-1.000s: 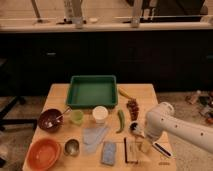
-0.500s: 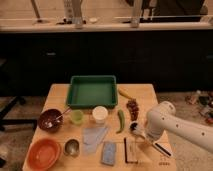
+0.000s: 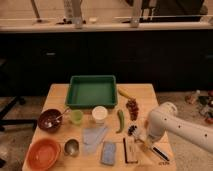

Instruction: Place brush in tray

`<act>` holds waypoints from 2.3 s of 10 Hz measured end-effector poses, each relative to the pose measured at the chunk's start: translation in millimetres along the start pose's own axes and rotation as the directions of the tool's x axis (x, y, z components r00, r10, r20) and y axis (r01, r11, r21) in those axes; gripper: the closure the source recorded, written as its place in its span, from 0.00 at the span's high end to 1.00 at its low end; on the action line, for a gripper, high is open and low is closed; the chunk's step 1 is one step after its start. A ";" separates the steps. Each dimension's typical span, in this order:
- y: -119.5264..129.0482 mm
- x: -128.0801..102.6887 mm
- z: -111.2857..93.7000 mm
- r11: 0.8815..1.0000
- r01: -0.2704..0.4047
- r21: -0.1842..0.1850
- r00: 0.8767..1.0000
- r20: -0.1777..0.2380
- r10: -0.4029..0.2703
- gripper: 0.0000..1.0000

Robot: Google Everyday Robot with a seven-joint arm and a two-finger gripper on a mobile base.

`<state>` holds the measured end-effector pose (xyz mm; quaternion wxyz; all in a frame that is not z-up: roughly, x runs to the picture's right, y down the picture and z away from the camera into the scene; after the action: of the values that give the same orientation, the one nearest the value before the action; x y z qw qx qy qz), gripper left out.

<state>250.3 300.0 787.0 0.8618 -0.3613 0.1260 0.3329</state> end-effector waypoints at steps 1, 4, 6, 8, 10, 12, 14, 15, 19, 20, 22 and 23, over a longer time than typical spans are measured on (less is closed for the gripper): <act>-1.4 -0.9 -2.0 1.000 0.006 0.008 1.000 0.002 -0.006 0.00; -4.7 -1.5 -17.8 0.999 0.008 0.037 1.000 0.025 -0.009 0.00; -8.7 -1.0 -32.6 0.999 0.001 0.052 0.999 0.052 -0.003 0.00; -13.5 -0.4 -48.8 0.998 -0.011 0.059 0.997 0.081 0.006 0.00; -15.0 -5.9 -68.1 0.998 -0.006 0.069 0.994 0.111 -0.002 0.00; -16.5 -12.0 -88.3 0.997 -0.006 0.079 0.989 0.145 -0.005 0.00; -15.0 -30.8 -109.7 0.996 0.005 0.094 0.983 0.181 -0.022 0.00; -11.5 -44.8 -118.9 0.995 0.016 0.102 0.980 0.196 -0.036 0.00; 1.8 -107.6 -136.1 0.991 0.053 0.123 0.972 0.221 -0.079 0.00; 5.1 -125.4 -139.5 0.990 0.065 0.122 0.970 0.227 -0.091 0.00; 4.9 -143.7 -144.3 0.989 0.079 0.125 0.967 0.232 -0.106 0.00; 4.5 -145.5 -145.5 0.989 0.083 0.124 0.966 0.233 -0.110 0.00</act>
<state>142.0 129.3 748.3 0.9051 -0.2746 0.0220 0.3240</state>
